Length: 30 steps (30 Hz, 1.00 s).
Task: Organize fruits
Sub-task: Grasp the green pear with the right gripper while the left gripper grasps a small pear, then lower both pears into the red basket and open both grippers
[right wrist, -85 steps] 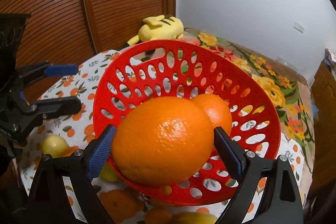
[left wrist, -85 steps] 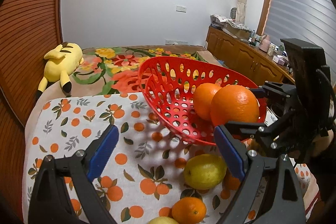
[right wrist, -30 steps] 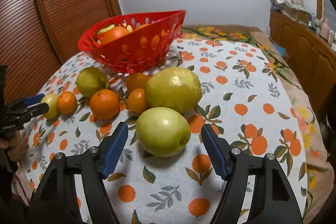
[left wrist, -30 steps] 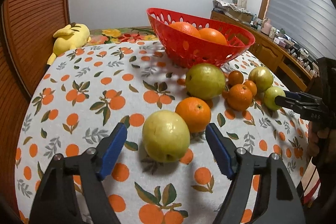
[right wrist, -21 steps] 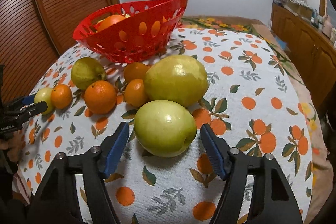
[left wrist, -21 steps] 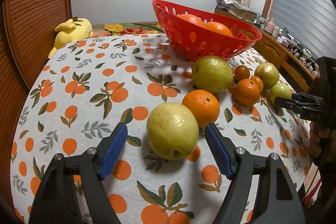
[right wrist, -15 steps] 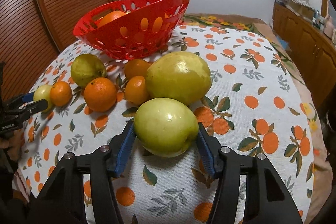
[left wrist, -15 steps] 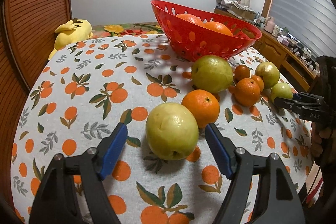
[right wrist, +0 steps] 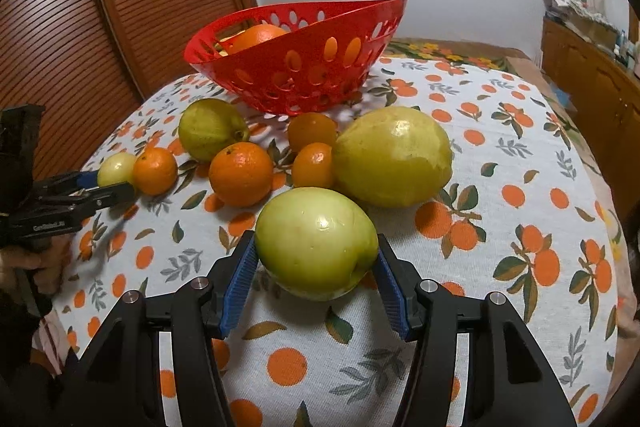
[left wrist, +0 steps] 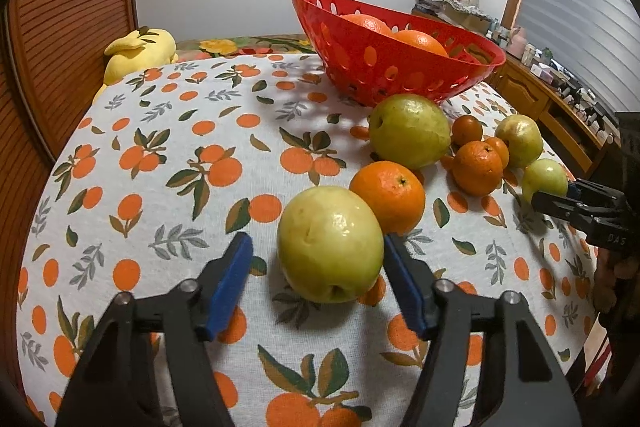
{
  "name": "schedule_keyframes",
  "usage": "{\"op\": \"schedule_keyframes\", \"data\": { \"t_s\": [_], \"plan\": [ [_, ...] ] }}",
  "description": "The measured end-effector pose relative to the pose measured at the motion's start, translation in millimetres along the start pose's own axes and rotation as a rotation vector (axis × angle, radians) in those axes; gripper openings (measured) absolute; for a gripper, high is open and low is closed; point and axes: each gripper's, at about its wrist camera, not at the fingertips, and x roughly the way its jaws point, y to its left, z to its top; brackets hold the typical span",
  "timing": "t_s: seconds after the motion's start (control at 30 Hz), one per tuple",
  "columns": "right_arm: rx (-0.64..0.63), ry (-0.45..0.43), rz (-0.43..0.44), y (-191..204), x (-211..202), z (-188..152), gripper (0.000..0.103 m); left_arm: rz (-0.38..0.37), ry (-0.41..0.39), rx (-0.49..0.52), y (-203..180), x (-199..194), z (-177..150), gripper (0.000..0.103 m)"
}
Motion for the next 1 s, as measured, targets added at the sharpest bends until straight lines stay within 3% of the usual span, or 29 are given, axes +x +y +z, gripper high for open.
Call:
{"op": "schedule_keyframes", "data": {
  "t_s": [0.17,1.0],
  "plan": [
    [0.003,0.000,0.001,-0.7,0.7,-0.2,0.058,-0.030,-0.003,0.005,-0.7,0.8,-1.9,0.049],
    [-0.034,-0.028,0.030,6.2,-1.3,-3.3,0.058,-0.035,-0.058,-0.016,0.8,-14.1,-1.4,0.048]
  ]
}}
